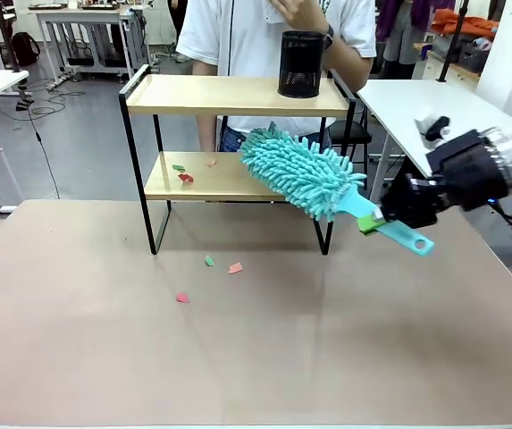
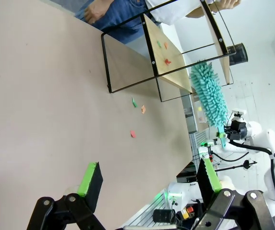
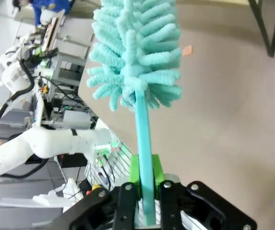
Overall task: Clean the shelf.
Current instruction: Clean the remaining tier of the Shelf with the Duster once objects are removed.
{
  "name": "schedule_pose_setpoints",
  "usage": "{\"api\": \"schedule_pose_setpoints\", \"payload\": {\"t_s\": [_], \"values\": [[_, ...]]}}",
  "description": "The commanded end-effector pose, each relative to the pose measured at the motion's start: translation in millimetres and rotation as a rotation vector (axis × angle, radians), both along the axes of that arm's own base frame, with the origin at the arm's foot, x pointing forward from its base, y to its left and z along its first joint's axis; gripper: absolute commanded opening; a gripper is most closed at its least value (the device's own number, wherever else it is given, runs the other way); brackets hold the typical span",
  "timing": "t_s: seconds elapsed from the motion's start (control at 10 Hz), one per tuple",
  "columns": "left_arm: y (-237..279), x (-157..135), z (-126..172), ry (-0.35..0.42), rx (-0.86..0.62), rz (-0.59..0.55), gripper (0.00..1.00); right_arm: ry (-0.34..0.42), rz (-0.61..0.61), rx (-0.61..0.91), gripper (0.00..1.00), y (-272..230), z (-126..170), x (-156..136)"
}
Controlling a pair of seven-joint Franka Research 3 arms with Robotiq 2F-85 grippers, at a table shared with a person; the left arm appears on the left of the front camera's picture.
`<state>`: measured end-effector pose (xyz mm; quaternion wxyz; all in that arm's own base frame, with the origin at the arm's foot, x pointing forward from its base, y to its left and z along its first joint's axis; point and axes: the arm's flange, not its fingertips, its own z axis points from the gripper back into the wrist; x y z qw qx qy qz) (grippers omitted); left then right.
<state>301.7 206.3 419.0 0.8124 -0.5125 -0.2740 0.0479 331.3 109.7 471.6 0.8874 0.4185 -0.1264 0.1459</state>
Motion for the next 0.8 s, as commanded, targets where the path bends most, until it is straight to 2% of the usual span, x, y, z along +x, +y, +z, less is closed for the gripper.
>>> {"api": "schedule_pose_setpoints", "payload": {"t_s": [0.0,0.1,0.2,0.3,0.7], "values": [[-1.3,0.4,-0.6,-0.035,-0.013,0.0,1.0,0.045,-0.077,-0.06,0.12,40.1,-0.8,43.2],[-1.3,0.4,-0.6,-0.035,-0.013,0.0,1.0,0.052,-0.1,-0.076,0.12,54.4,-2.5,58.3],[-1.3,0.4,-0.6,-0.035,-0.013,0.0,1.0,0.036,-0.168,-0.135,0.0,67.2,-5.2,74.6],[-1.3,0.4,-0.6,-0.035,-0.013,0.0,1.0,0.018,-0.163,-0.115,0.08,79.8,-8.8,88.7],[-1.3,0.4,-0.6,-0.035,-0.013,0.0,1.0,0.021,-0.134,-0.169,0.08,117.3,-24.9,130.2]]}}
